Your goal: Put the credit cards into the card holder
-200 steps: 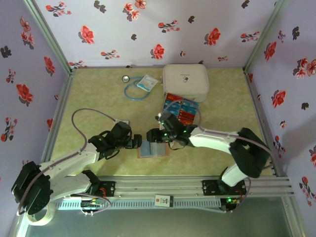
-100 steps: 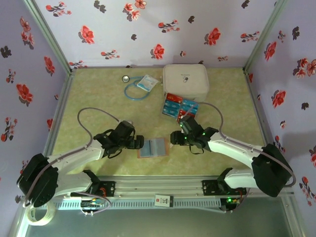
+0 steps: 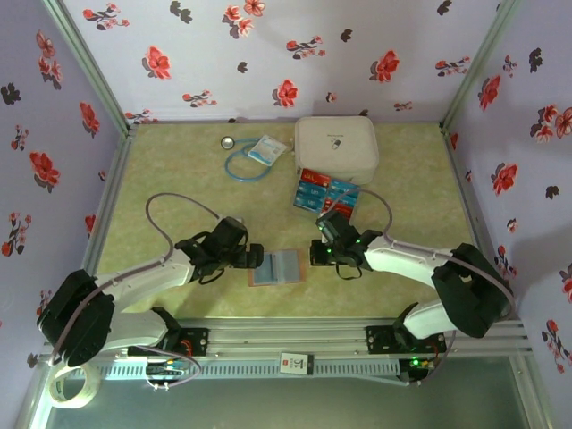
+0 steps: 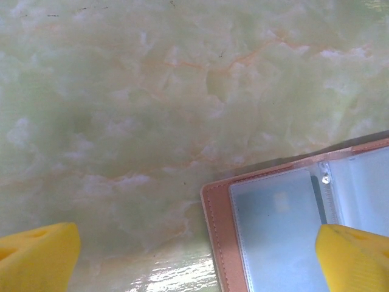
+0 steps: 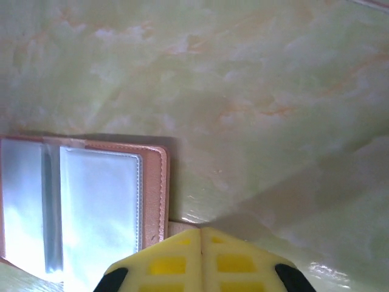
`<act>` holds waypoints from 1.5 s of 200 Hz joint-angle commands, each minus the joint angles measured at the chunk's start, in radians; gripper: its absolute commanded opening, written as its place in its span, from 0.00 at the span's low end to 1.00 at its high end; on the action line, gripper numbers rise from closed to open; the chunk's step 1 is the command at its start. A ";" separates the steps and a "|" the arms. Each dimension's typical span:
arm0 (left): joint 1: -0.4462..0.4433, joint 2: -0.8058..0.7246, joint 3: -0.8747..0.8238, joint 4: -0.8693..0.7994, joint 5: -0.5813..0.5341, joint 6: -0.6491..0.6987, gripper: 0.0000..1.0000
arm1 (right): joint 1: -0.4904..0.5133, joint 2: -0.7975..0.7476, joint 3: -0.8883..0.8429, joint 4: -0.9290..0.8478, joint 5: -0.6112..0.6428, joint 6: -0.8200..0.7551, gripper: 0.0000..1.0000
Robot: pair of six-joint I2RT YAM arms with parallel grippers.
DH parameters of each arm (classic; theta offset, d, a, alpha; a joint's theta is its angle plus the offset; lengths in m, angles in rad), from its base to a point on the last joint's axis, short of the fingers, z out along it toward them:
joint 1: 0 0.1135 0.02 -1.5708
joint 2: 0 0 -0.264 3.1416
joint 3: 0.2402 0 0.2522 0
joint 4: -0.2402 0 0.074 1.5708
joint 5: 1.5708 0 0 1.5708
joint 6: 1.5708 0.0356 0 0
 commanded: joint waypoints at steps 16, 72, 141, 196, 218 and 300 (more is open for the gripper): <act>-0.005 0.021 0.037 0.025 0.012 0.017 1.00 | -0.050 -0.042 -0.024 0.010 0.015 -0.001 0.00; -0.012 0.048 0.047 0.049 0.018 0.015 1.00 | -0.158 -0.124 -0.085 -0.033 0.046 -0.023 0.00; -0.014 0.080 0.057 0.063 0.019 0.024 1.00 | -0.182 -0.225 -0.124 -0.065 0.045 -0.005 0.31; -0.014 0.066 0.071 0.035 0.018 0.017 1.00 | -0.208 -0.157 0.186 -0.311 0.108 -0.251 0.54; -0.014 0.048 0.069 0.016 -0.001 0.004 1.00 | -0.217 -0.072 0.291 -0.375 0.166 -0.362 0.55; -0.012 -0.041 0.027 0.021 -0.063 -0.040 1.00 | -0.236 0.154 0.547 -0.511 0.140 -0.589 0.44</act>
